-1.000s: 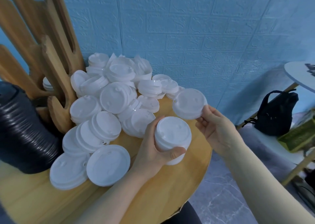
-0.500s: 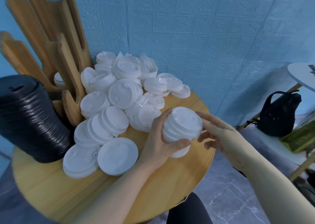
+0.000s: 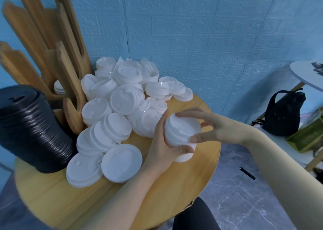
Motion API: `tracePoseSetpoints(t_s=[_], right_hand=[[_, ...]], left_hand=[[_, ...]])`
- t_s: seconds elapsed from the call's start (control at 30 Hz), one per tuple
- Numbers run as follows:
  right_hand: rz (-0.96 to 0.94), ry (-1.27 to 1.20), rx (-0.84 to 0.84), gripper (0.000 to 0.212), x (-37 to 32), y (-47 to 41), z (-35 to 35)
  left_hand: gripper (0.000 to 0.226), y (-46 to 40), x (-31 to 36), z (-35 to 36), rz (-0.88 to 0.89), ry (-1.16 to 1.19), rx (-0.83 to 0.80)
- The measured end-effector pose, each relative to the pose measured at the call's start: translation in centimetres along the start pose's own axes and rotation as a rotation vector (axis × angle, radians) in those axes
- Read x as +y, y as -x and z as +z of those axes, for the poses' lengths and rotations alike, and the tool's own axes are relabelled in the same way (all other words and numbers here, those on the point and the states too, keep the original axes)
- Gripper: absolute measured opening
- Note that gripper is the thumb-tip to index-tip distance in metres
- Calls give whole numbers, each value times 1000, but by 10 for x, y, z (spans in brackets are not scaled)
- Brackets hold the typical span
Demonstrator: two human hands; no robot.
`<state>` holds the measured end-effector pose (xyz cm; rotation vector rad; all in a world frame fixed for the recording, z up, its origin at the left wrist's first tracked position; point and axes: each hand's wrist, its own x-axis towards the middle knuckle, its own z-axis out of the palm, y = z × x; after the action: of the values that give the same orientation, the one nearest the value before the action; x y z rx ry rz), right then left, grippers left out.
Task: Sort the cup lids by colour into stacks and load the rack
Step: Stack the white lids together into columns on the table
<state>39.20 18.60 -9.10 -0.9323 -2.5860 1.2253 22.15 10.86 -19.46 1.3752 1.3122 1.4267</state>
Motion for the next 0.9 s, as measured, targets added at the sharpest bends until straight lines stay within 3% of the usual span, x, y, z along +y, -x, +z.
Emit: tracePoseSetpoints(t_s=[0.23, 0.53, 0.9], right_hand=[[50, 87, 243, 55, 3, -2, 26], [102, -159, 274, 54, 17, 4, 17], [113, -288, 399, 42, 36, -20, 4]], left_hand=[[121, -3, -4, 3, -6, 14, 11], [97, -14, 4, 19, -13, -2, -13], [75, -59, 6, 44, 46, 69, 119]])
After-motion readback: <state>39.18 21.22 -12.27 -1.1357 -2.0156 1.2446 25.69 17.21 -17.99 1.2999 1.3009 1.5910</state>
